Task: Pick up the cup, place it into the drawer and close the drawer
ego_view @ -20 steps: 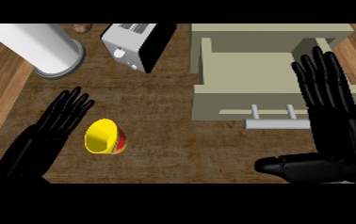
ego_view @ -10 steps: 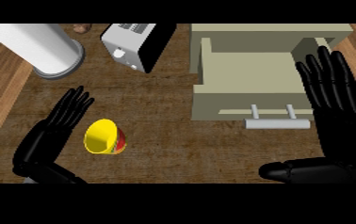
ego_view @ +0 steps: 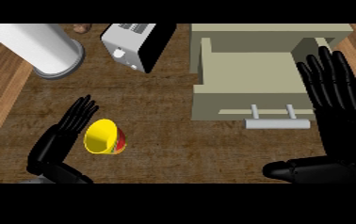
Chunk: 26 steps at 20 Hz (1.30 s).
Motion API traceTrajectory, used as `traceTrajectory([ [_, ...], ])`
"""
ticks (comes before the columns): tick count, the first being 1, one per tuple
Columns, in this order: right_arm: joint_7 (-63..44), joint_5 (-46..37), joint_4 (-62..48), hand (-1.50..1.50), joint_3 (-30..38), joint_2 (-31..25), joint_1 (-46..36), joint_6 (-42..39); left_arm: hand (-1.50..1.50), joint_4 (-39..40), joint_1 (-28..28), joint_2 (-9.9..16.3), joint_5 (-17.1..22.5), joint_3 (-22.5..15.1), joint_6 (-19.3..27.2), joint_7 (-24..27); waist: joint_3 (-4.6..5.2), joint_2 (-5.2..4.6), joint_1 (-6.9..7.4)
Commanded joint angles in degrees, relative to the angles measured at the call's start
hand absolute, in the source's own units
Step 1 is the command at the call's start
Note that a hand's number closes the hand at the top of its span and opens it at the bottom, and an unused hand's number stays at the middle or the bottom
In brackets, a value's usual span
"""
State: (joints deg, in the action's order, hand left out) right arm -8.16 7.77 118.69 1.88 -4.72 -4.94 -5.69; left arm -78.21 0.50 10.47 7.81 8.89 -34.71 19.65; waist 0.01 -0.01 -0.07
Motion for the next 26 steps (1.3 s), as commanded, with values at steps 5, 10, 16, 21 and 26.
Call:
traceTrajectory([
  [5,-0.7,-3.38,2.03,-1.5,-2.83,1.92,-0.04,2.1,-1.5,13.46,-3.11,1.12,-6.08,0.69,0.23,11.11,0.0,0.02,0.01],
  [10,0.13,-0.28,-0.9,-1.5,-0.5,0.43,-1.26,-0.57,-1.5,28.15,-9.47,1.8,-9.63,1.45,2.63,20.47,0.02,-0.06,-0.18],
  [16,-2.05,2.07,3.47,-1.5,0.96,-1.3,1.65,-2.75,-1.5,32.74,-12.82,2.6,-9.24,0.97,2.59,20.97,0.02,-0.03,-0.3],
  [21,-1.02,-0.81,0.47,-1.5,-1.1,1.17,-0.96,-0.1,-1.5,34.54,-12.51,4.83,-9.57,0.25,1.21,22.64,0.0,0.0,-0.01],
  [26,-0.82,1.38,-2.42,-1.5,2.71,-1.11,-4.01,-1.29,-1.5,43.09,-15.74,2.47,-13.65,-2.16,5.68,29.95,0.04,-0.13,-0.27],
])
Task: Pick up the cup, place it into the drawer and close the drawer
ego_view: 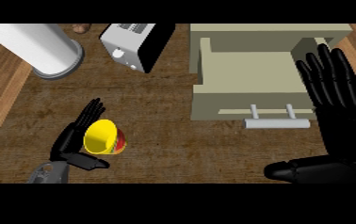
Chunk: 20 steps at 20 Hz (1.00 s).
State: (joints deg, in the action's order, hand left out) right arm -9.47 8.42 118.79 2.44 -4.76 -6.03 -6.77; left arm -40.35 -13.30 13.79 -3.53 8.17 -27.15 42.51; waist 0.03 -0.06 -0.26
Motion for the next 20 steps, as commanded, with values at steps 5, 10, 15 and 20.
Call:
traceTrajectory([
  [5,0.47,-0.77,1.92,-1.5,-0.51,0.74,2.35,0.36,-1.5,3.21,-1.37,-0.41,0.16,-1.52,-4.34,6.01,-0.01,0.07,0.02],
  [10,-0.78,1.19,0.04,-1.5,0.98,-0.21,-1.39,0.02,-1.5,10.74,-5.75,-1.56,0.67,-1.25,-4.59,8.14,0.04,-0.12,-0.29],
  [15,2.17,-0.45,2.57,-1.5,-2.07,1.69,5.28,-1.03,-1.5,12.38,-8.09,-1.9,2.03,-1.05,-5.61,7.61,0.03,-0.07,-0.58],
  [20,-0.11,-0.33,-1.25,-1.5,-0.8,0.47,0.25,-0.4,-1.5,12.43,-5.79,-0.38,3.36,-2.42,-13.21,9.01,0.04,-0.15,0.0],
])
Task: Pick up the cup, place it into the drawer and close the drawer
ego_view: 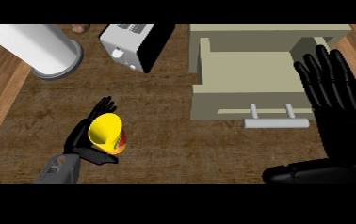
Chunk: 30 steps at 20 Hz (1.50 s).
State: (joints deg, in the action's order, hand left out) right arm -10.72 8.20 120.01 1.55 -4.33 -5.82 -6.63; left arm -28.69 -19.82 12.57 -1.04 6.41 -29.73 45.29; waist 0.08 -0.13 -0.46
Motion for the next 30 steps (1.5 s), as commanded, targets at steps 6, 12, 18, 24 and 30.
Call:
traceTrajectory([
  [6,1.7,-0.94,0.95,-1.5,-1.36,0.71,2.58,-0.56,1.5,2.53,0.76,-2.33,1.56,-2.05,-11.45,8.23,0.07,-0.12,-0.51],
  [12,0.38,1.74,-0.35,-1.5,2.46,-1.88,-0.01,-1.59,1.5,-0.52,-0.21,-2.77,3.33,-2.75,-12.45,9.25,0.03,-0.07,-0.11],
  [18,2.52,0.46,2.35,-1.5,0.77,-0.46,5.35,-1.9,1.5,-2.75,0.02,-0.24,4.14,-2.26,-9.33,12.46,-0.02,0.12,-0.3],
  [24,-1.95,-0.23,2.29,-1.5,0.68,0.08,-0.16,1.32,1.5,-4.09,2.48,-5.04,10.04,6.2,11.33,13.38,0.0,0.17,0.79],
  [30,-1.54,-1.05,3.29,-1.5,-0.41,-0.03,2.28,0.37,1.5,-13.6,2.66,-7.0,14.61,7.7,12.45,10.47,-0.09,0.28,0.66],
])
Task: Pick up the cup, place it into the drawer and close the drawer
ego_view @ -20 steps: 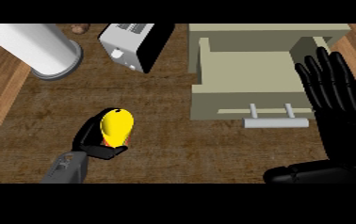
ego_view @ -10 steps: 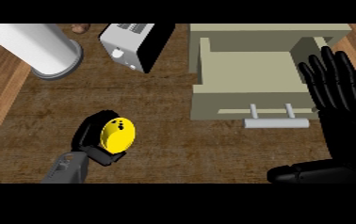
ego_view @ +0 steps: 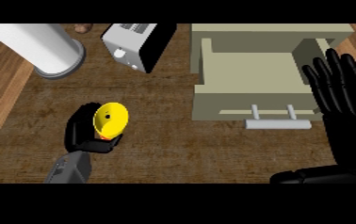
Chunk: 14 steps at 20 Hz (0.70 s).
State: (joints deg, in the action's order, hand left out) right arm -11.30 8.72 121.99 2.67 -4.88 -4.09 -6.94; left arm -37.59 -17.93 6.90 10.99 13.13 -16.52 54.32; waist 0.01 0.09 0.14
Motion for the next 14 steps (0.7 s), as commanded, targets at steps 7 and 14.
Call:
traceTrajectory([
  [7,1.22,1.28,-1.76,-1.5,1.54,0.1,0.35,-0.41,1.5,-27.6,5.76,-4.64,1.59,-7.58,2.2,-12.82,-0.09,0.22,0.39],
  [14,1.74,0.66,-0.71,-1.5,1.24,-0.06,1.62,-0.89,1.5,-42.62,-0.75,-5.12,6.37,-8.41,7.8,-31.27,-0.05,0.11,-0.09],
])
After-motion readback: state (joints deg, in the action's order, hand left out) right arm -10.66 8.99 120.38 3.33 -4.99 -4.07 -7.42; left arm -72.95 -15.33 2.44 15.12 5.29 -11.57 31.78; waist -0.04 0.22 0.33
